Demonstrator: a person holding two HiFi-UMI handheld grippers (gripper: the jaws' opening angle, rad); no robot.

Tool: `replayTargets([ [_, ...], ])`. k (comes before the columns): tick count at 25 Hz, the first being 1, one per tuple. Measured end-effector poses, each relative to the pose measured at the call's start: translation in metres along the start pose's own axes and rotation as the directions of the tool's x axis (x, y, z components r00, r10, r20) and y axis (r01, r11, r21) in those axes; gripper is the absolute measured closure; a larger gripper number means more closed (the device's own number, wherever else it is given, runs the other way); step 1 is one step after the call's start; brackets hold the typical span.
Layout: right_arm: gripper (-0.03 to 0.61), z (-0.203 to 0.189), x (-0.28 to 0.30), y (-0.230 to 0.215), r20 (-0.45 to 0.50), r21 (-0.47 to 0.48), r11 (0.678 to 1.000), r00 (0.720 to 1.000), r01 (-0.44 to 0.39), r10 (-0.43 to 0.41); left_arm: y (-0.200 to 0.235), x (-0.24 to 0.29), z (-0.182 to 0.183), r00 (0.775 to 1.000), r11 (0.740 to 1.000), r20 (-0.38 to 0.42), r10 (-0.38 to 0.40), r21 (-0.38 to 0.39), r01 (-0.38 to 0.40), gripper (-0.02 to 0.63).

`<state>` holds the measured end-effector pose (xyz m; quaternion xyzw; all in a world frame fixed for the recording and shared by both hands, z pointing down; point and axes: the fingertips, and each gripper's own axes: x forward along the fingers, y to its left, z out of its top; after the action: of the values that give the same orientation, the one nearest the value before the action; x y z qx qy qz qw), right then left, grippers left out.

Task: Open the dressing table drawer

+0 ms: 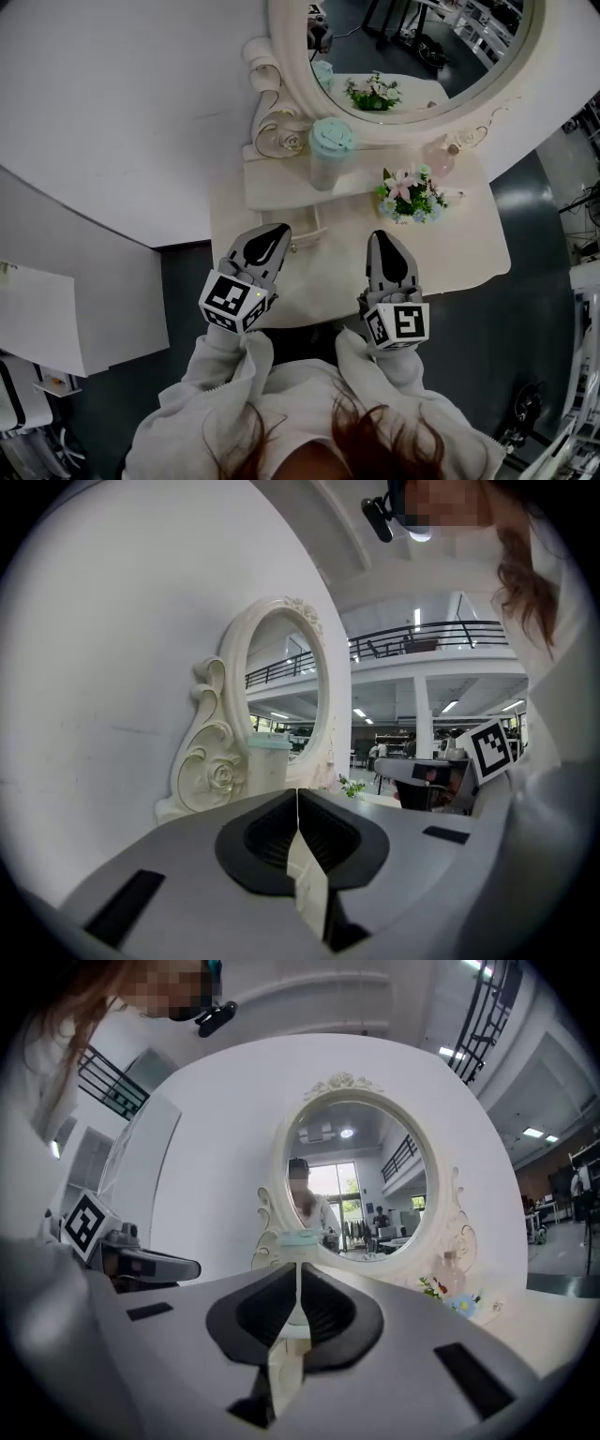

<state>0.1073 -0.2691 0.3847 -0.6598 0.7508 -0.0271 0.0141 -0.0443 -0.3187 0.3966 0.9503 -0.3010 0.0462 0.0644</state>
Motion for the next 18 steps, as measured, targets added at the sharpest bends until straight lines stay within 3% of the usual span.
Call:
replayTargets([
  [8, 0.546, -0.011, -0.013, -0.011, -0.057, 0.03, 0.999, 0.998, 0.025, -0.023, -0.013, 0.007, 0.004, 0.999, 0.999, 0.04, -0.033, -0.004, 0.033, 0.594],
  [18, 0.546, -0.017, -0.009, -0.006, -0.09, 0.034, 0.999, 0.996, 0.007, -0.004, -0.013, 0.003, -0.001, 0.999, 1.0, 0.029, -0.026, -0.012, 0.026, 0.594],
])
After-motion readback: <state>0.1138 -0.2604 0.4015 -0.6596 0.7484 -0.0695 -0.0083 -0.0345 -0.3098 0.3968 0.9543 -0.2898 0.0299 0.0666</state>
